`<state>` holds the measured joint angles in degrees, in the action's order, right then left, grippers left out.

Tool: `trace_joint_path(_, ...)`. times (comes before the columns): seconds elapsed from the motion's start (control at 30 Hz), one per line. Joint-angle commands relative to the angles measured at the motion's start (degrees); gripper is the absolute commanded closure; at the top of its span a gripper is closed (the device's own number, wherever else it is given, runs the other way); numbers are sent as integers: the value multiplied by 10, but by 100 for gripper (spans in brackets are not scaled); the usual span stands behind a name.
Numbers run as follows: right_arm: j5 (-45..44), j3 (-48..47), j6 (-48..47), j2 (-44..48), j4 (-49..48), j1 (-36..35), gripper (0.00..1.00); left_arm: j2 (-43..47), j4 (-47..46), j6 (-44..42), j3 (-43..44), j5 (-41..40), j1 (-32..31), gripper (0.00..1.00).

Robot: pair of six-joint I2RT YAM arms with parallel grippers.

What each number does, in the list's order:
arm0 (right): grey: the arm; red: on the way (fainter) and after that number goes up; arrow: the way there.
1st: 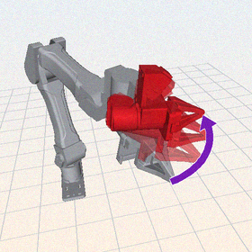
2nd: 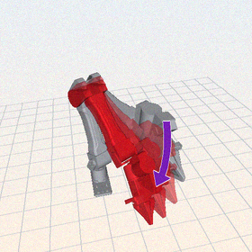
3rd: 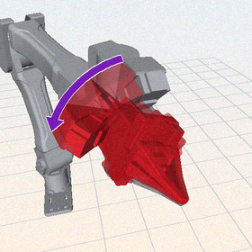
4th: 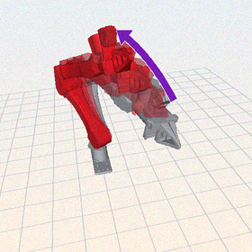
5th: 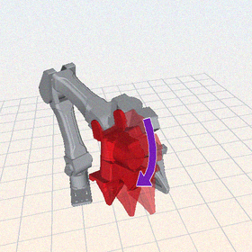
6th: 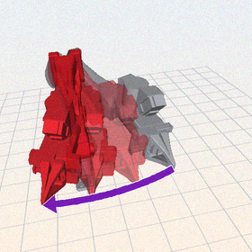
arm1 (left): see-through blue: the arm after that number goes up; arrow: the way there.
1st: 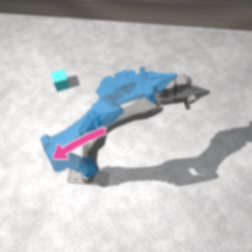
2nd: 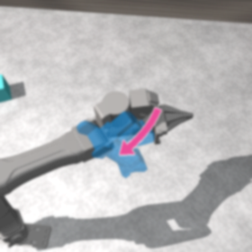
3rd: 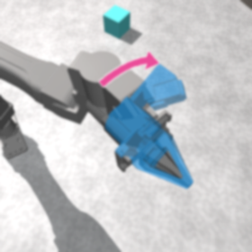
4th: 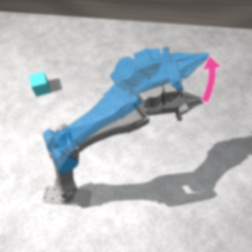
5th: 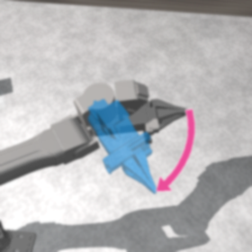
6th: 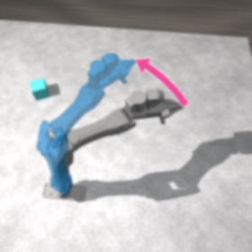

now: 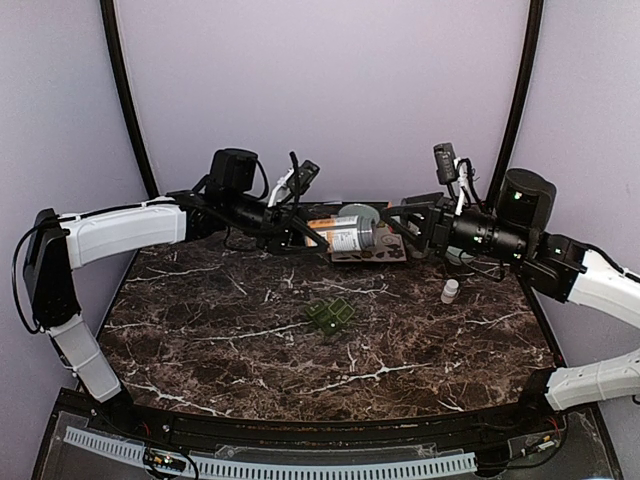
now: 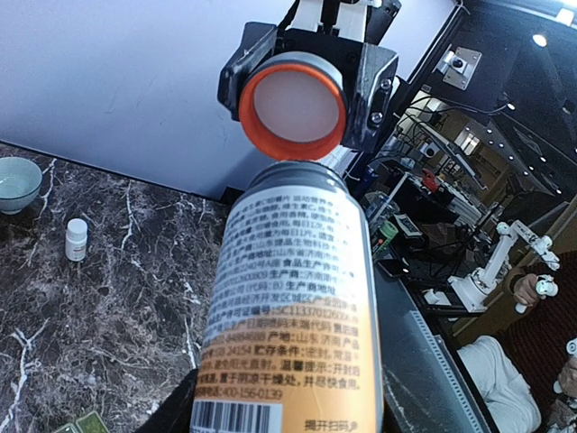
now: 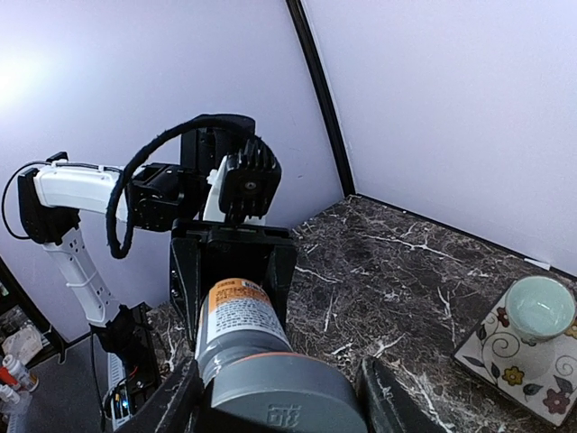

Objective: Sort the pills into containers
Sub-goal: Unscrew the lid of the pill bottle, then pour the pill into the compartment of the pill container.

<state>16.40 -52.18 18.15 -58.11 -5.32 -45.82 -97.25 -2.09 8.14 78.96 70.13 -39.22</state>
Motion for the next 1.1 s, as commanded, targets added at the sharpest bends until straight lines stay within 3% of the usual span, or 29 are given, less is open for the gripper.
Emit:
trace_joint_path(0.0, -19, 11, 18, 16, -38, 8, 56, 48, -73, 6, -47, -24, 5, 100)
trace_joint_path(0.23, -32, 29, 29, 24, -43, 9, 56, 81, -181, 41, -140, -72, 11, 100)
trace_joint_path(1.07, -38, 101, 58, 34, -104, 10, 57, 112, -416, 78, -399, -227, 25, 100)
